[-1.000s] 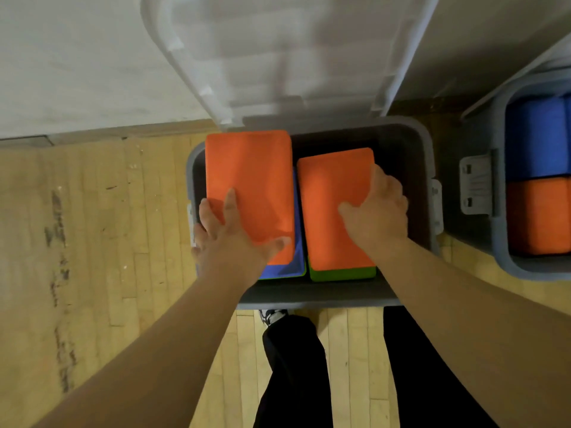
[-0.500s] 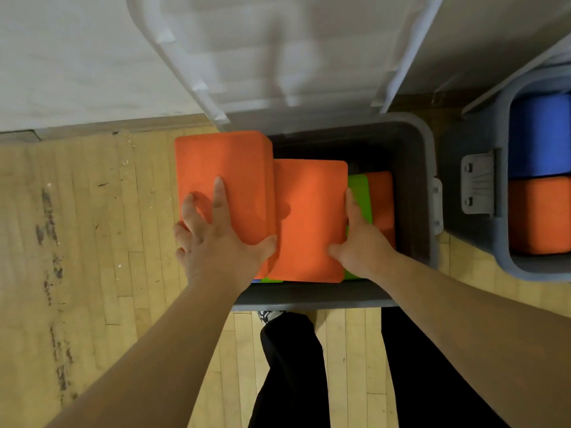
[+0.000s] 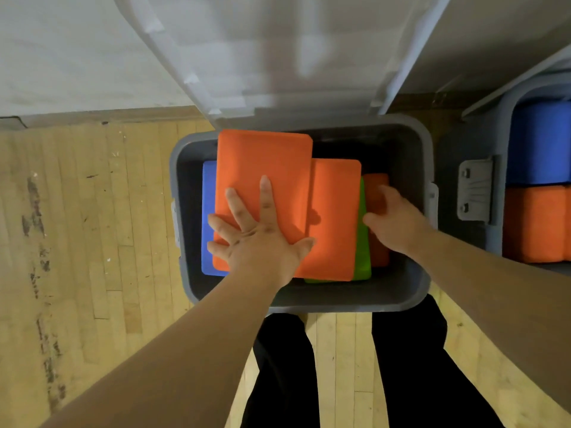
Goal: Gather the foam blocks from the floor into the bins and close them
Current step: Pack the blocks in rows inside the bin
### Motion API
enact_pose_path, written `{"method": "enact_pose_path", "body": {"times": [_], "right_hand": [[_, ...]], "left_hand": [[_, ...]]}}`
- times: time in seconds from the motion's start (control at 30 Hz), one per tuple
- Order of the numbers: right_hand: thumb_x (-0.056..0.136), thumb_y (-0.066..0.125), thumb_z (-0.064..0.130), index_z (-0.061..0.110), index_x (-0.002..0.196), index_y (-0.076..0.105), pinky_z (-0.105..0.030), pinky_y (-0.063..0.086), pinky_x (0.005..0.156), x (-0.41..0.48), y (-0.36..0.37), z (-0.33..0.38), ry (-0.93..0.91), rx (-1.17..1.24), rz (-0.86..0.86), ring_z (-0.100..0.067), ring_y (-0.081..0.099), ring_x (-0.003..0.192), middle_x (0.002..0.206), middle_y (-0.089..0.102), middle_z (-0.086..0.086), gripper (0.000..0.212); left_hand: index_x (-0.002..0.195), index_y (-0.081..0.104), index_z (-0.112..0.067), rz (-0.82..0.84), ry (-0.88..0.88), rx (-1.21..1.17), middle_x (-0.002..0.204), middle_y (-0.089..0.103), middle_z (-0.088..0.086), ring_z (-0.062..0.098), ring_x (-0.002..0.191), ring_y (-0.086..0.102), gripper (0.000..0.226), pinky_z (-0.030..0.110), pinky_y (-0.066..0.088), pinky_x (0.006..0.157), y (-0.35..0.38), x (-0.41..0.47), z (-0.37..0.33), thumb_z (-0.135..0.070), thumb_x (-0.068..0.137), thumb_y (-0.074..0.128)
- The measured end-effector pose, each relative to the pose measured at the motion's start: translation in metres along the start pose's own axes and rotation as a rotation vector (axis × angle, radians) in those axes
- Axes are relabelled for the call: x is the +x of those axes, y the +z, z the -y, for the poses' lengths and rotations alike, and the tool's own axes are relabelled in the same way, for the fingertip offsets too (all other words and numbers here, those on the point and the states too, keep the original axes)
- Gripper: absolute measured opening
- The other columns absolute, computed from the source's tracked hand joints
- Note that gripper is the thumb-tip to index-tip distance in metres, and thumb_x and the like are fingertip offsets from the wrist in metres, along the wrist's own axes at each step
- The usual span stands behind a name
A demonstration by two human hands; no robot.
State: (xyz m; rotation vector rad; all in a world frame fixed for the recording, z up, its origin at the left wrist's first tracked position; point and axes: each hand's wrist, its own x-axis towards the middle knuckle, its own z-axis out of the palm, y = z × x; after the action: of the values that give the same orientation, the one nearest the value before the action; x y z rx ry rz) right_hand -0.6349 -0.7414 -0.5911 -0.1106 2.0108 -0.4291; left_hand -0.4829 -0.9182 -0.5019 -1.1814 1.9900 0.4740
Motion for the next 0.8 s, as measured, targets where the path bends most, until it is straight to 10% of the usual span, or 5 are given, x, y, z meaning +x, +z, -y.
{"method": "enact_pose_path", "body": {"times": [0.27,0.53,0.67,0.8], "right_hand": [[0.099,0.052,0.052,0.051,0.158,0.019,-0.04,0.047,0.103,0.005,0.031,-0.001,0.101,0.644,0.181,-0.015,0.057,0.118,0.144,0.051,0.009,0.068],[0.102,0.04,0.064,0.059,0.155,-0.011,-0.035,0.045,0.099,-0.01,0.04,0.011,-0.084,0.229,0.191,-0.025,0.061,0.118,0.148,0.052,0.003,0.074],[0.101,0.034,0.068,0.055,0.155,-0.018,-0.03,0.045,0.082,-0.005,0.04,0.014,-0.115,0.12,0.283,-0.009,0.059,0.086,0.139,0.061,-0.002,0.075],[0.104,0.032,0.063,0.051,0.16,0.005,-0.03,0.035,0.103,0.003,0.019,0.009,-0.121,0.151,0.265,-0.023,0.049,0.136,0.159,0.043,0.003,0.063]], "left_hand": [[0.149,-0.026,-0.055,-0.231,0.058,0.013,0.162,-0.013,0.007,0.044,0.149,0.006,0.131,0.063,0.023,0.117,0.003,-0.011,0.027,-0.09,0.062,0.065],[0.15,-0.02,-0.061,-0.256,0.06,0.016,0.161,-0.01,0.006,0.044,0.151,0.005,0.129,0.065,0.023,0.119,-0.005,-0.001,0.035,-0.089,0.06,0.068],[0.149,-0.025,-0.059,-0.241,0.025,0.023,0.162,-0.013,0.007,0.045,0.15,0.005,0.13,0.065,0.026,0.117,-0.006,0.004,0.043,-0.092,0.059,0.064],[0.143,-0.04,-0.054,-0.149,0.022,0.053,0.16,-0.027,0.008,0.047,0.15,-0.005,0.132,0.065,0.019,0.119,0.001,0.009,0.033,-0.094,0.063,0.058]]}}
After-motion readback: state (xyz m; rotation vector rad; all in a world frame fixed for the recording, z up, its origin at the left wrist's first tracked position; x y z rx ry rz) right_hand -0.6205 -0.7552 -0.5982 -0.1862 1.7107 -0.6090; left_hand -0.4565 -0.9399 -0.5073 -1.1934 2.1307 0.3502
